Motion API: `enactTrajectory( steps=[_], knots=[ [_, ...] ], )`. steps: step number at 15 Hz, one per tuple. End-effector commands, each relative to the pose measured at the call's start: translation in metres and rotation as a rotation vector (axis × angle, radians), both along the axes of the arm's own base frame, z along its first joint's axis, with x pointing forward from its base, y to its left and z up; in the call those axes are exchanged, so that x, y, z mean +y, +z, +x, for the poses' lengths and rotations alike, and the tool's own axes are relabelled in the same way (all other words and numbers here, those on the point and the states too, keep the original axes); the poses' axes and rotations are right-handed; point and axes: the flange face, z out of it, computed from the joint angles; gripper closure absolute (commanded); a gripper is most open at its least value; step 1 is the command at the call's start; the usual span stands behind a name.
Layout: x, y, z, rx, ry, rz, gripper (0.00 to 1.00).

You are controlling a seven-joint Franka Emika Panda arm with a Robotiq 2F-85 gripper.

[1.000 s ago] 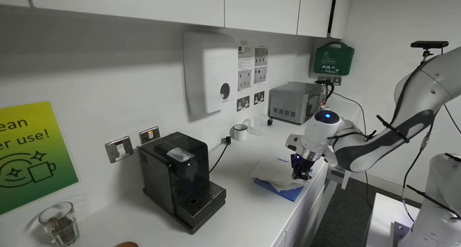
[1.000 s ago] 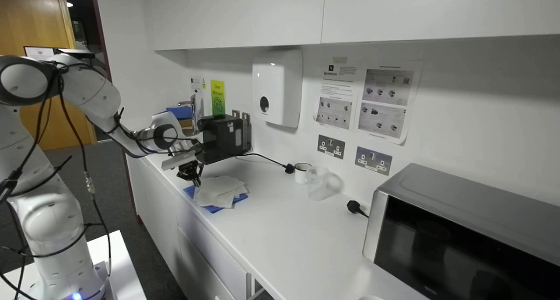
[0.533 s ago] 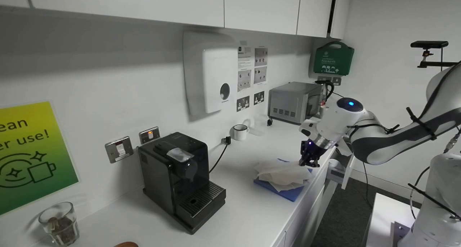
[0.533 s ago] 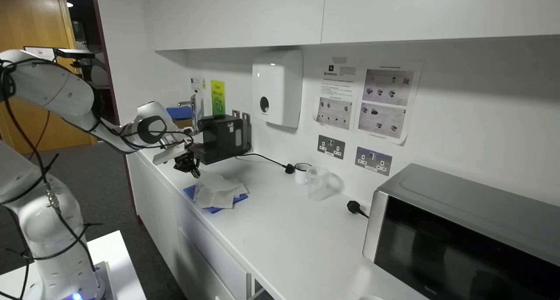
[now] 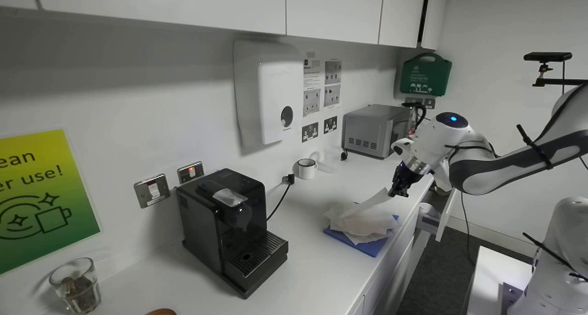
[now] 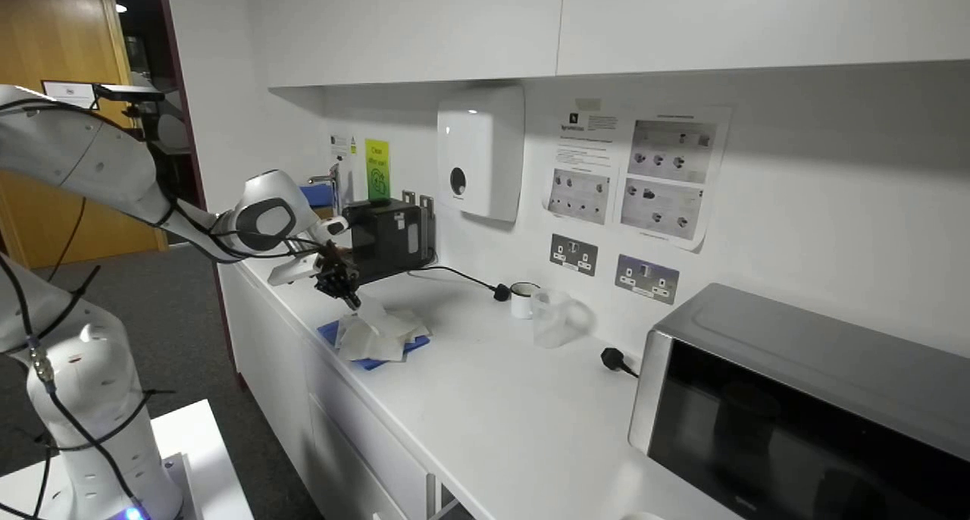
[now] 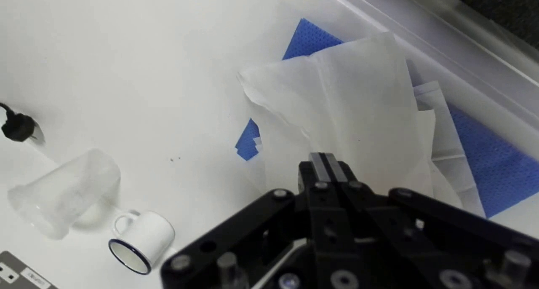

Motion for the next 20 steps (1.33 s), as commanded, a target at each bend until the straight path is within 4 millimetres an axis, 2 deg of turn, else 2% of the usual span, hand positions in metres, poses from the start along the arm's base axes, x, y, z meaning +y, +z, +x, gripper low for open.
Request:
enactTrajectory(
  steps=[1,9,15,20],
  knots=[
    [-0.022,0.002,0.001,-0.028,-0.043,0.017,1.00],
    [-0.065,0.008,-0.004,0.004,0.031,-0.076,1.00],
    [-0.101,0.013,0.001,-0.011,-0.133,0.062,1.00],
    [-0.131,0.009,-0.005,-0.015,-0.214,0.108,1.00]
  ],
)
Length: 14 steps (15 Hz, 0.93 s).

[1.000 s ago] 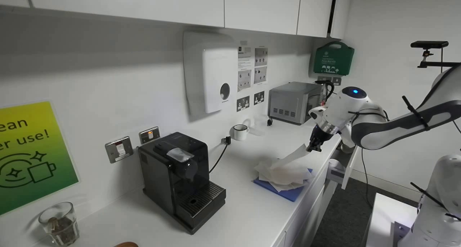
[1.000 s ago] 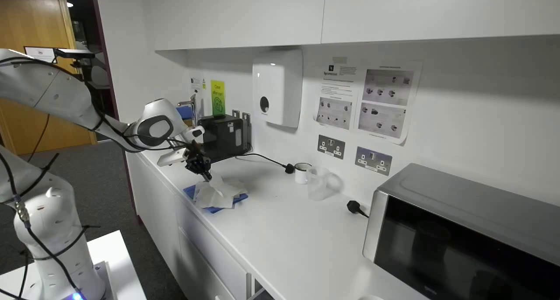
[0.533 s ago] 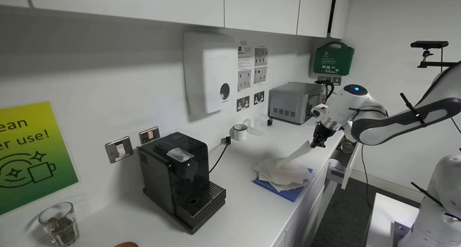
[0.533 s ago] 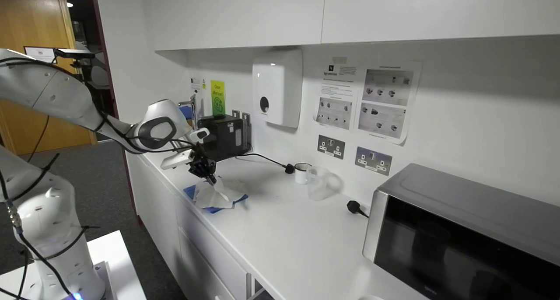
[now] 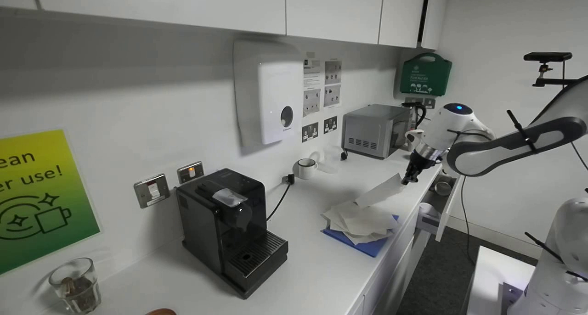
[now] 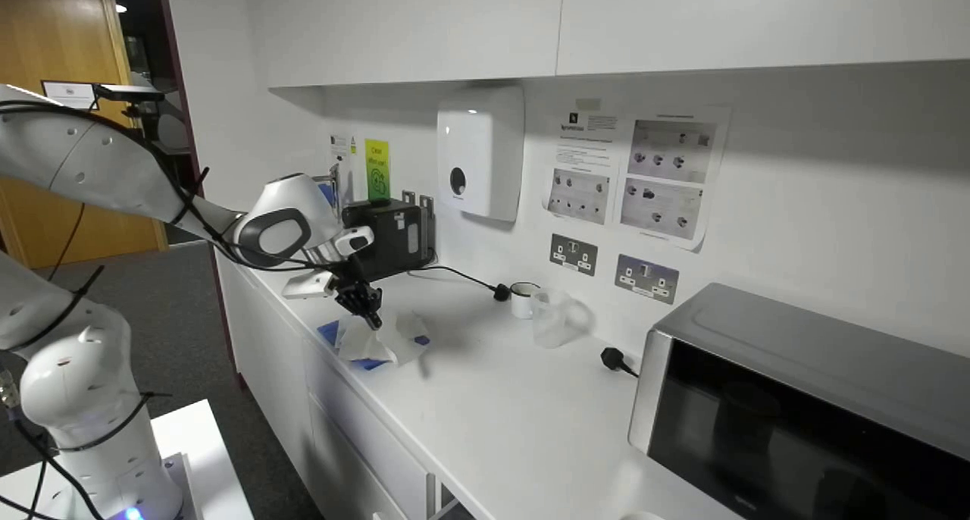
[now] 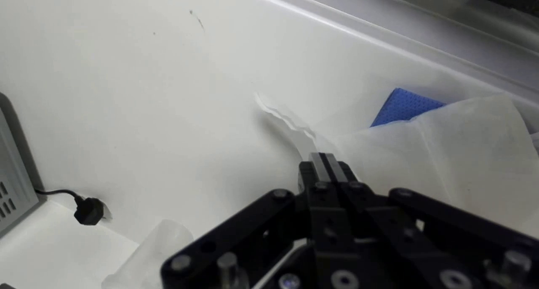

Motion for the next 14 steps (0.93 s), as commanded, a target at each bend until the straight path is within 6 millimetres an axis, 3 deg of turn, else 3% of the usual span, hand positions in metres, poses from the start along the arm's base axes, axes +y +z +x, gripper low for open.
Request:
enactTrajectory(
  steps=[1,8,14],
  knots=[
    [-0.023,0.003,-0.005,-0.031,-0.052,0.033,1.00],
    [-0.058,-0.006,-0.014,-0.022,-0.091,0.071,1.00],
    [-0.050,-0.007,-0.011,0.008,-0.097,0.079,0.99]
  ],
)
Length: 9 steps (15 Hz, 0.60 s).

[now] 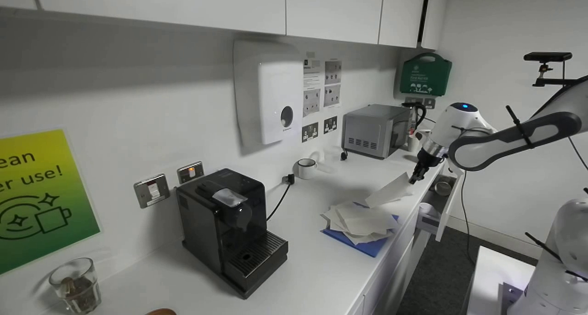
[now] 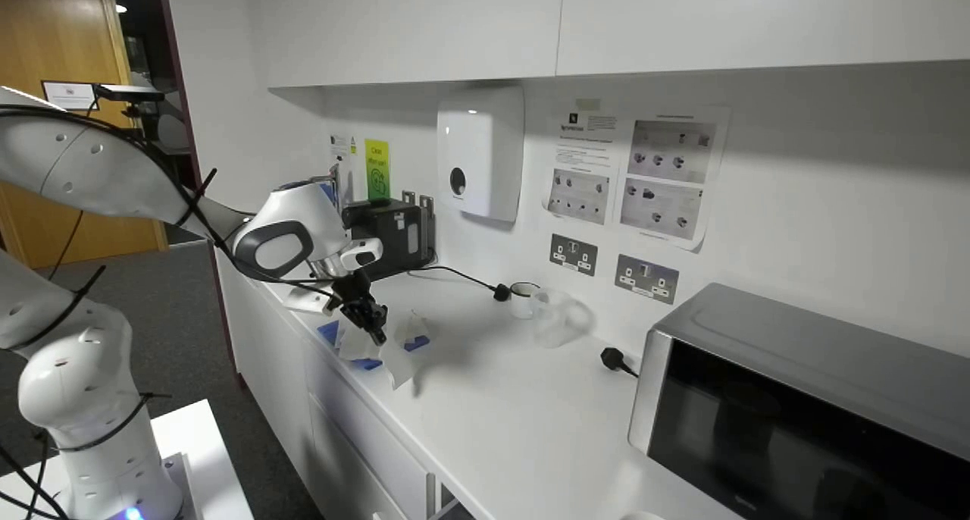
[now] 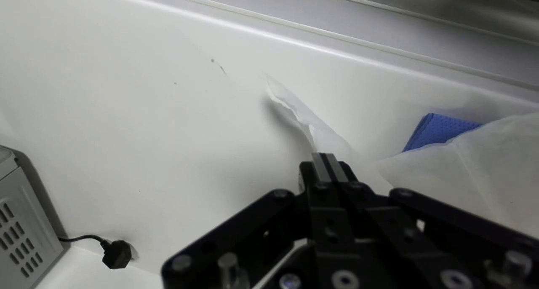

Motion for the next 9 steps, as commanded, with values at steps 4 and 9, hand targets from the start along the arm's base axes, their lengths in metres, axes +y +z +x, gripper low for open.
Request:
enactTrajectory(
  steps=[4,9],
  knots=[
    [0.0013,0.0003,0.0005,0.001,0.003,0.001,0.99],
    [-0.0021,-0.0001,0.0031,0.006,-0.015,0.003,1.00]
  ],
)
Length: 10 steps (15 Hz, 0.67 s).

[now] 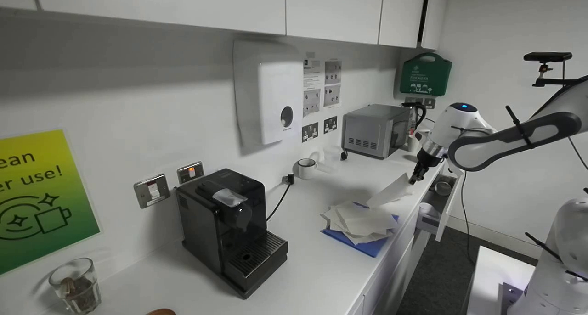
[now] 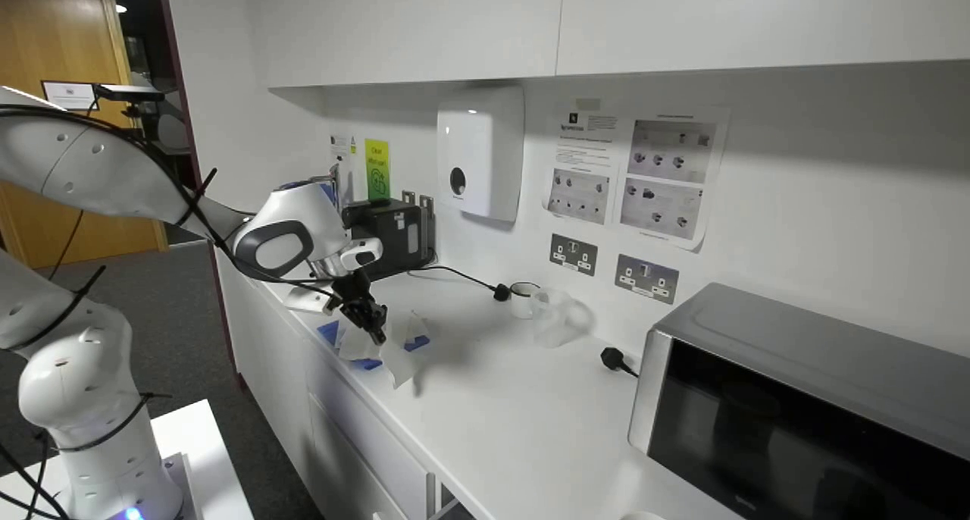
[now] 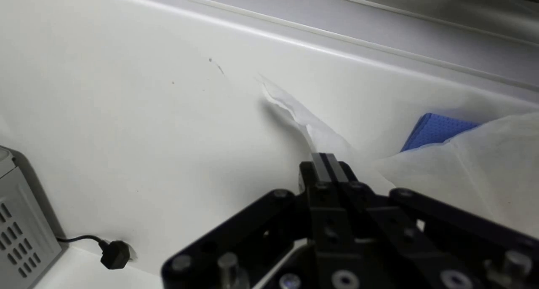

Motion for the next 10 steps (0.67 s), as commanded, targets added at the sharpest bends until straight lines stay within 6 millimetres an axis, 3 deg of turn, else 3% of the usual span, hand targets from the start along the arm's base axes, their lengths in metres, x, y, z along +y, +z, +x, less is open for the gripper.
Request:
enactTrajectory(
  steps=[1,6,10],
  knots=[
    [-0.007,0.002,0.004,0.003,-0.030,0.012,1.00],
    [-0.041,0.028,0.004,-0.066,-0.201,0.080,1.00],
    [-0.084,0.050,-0.006,-0.128,-0.329,0.117,1.00]
  ],
)
